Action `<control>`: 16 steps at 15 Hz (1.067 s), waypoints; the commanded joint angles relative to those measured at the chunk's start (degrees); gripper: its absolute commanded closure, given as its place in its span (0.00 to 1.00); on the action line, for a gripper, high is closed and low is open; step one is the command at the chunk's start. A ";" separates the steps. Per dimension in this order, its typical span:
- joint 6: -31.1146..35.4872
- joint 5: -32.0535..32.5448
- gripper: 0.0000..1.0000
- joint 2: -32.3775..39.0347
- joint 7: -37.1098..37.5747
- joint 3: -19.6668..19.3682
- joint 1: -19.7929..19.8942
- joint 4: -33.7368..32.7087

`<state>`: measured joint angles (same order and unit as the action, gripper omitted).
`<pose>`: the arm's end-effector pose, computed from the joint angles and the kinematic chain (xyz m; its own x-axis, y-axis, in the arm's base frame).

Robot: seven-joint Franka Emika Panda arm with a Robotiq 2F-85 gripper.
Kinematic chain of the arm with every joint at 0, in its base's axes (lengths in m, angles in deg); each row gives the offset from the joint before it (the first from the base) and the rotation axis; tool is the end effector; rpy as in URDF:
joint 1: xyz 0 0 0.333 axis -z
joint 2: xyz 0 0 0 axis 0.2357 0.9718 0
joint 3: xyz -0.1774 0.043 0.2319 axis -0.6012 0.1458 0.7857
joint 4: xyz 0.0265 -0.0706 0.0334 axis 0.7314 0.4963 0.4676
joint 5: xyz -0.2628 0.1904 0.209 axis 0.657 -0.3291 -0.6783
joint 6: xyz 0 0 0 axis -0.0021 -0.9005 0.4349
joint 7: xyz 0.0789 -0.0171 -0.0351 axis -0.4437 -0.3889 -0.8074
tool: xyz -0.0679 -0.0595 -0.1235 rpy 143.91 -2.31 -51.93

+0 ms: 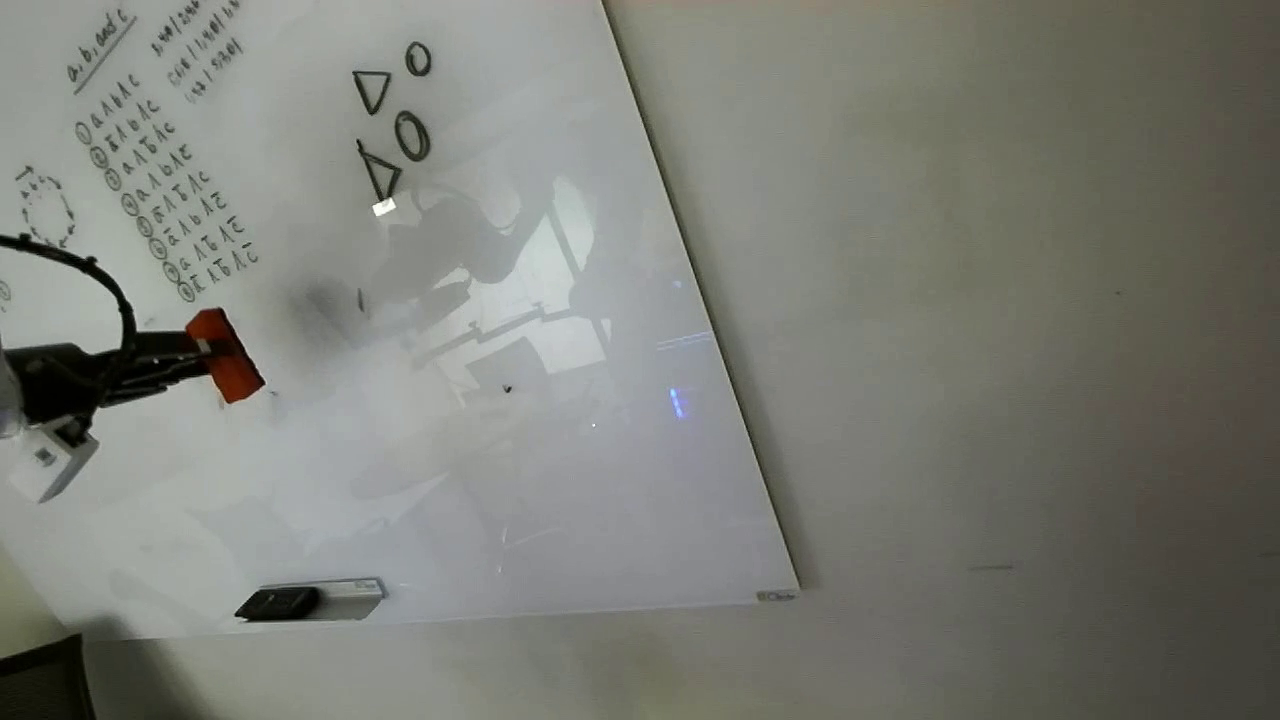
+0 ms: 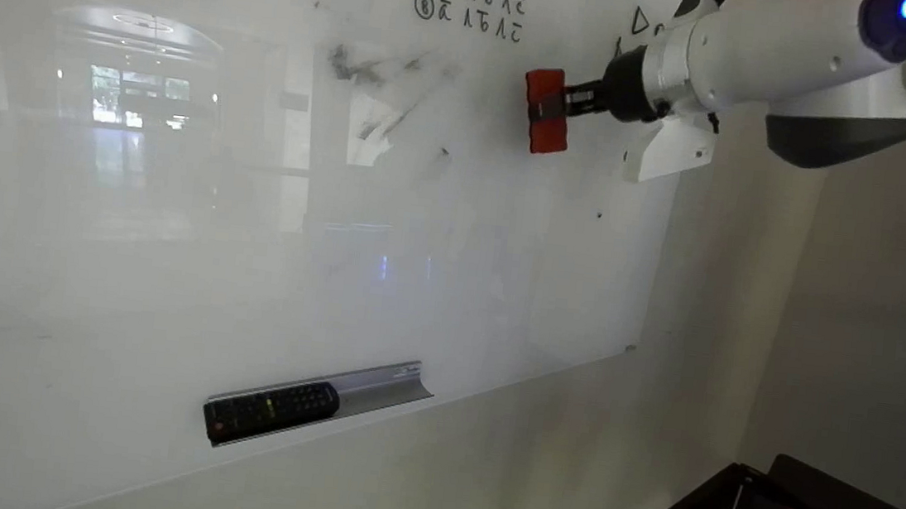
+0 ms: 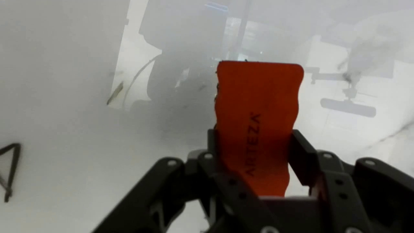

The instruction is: Pick up the eraser and wipe the white board with it.

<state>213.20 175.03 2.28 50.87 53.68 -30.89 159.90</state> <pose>0.4125 0.1523 0.4976 0.2422 0.1996 0.9495 -0.1894 -0.9501 0.2480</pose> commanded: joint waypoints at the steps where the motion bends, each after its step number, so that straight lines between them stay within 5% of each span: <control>1: 6.25 -3.69 0.71 -8.58 -9.99 -5.02 0.43 -0.11; 5: 7.53 -10.70 0.71 -13.41 -20.77 -9.67 2.75 -1.66; 11: 6.78 -14.42 0.71 -15.09 -32.20 -20.35 1.16 -4.65; 15: 6.69 -13.59 0.71 -16.53 -34.12 -22.40 0.50 -5.32; 16: 5.93 -13.35 0.46 -15.66 -32.91 -22.60 0.90 -5.08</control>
<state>219.13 161.68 -13.40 17.96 31.08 -29.99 154.80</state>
